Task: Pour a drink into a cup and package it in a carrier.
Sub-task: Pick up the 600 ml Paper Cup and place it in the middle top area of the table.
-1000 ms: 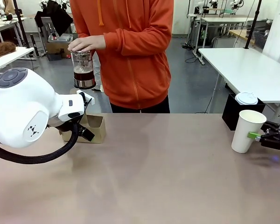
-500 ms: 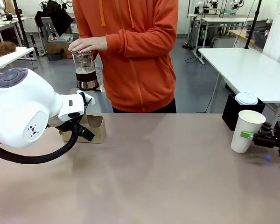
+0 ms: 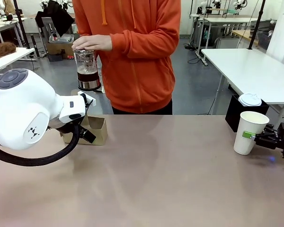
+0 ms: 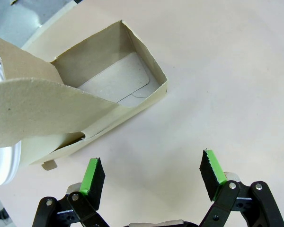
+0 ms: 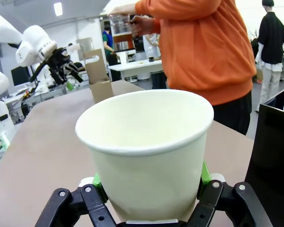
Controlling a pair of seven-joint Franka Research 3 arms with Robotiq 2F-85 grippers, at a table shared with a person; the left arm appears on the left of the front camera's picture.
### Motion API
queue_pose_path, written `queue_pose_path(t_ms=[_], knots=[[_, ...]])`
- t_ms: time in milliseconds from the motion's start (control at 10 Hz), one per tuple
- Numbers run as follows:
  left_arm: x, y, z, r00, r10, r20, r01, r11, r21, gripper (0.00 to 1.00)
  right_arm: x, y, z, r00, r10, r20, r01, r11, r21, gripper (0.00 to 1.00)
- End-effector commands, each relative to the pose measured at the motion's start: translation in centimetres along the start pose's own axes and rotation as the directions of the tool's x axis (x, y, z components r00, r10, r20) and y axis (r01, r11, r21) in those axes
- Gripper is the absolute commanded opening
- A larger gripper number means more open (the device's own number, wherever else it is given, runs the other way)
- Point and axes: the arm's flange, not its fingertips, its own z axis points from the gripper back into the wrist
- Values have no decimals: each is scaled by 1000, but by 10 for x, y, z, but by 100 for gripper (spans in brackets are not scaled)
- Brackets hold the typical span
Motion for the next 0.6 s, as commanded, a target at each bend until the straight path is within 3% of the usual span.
queue_pose_path(t_ms=[0, 300, 500], knots=[[0, 0, 0, 1000, 0, 0, 0, 1000, -1, 100, 0, 0, 0, 1000, 0, 0, 0, 1000, 0, 80], [0, 0, 0, 1000, 0, 0, 0, 1000, -1, 100, 53, 50, -20, 998, -8, 58, 12, 997, -79, 80], [0, 0, 0, 1000, 0, 0, 0, 1000, -1, 100, 80, 72, -81, 999, -29, 28, 32, 994, -107, 80]])
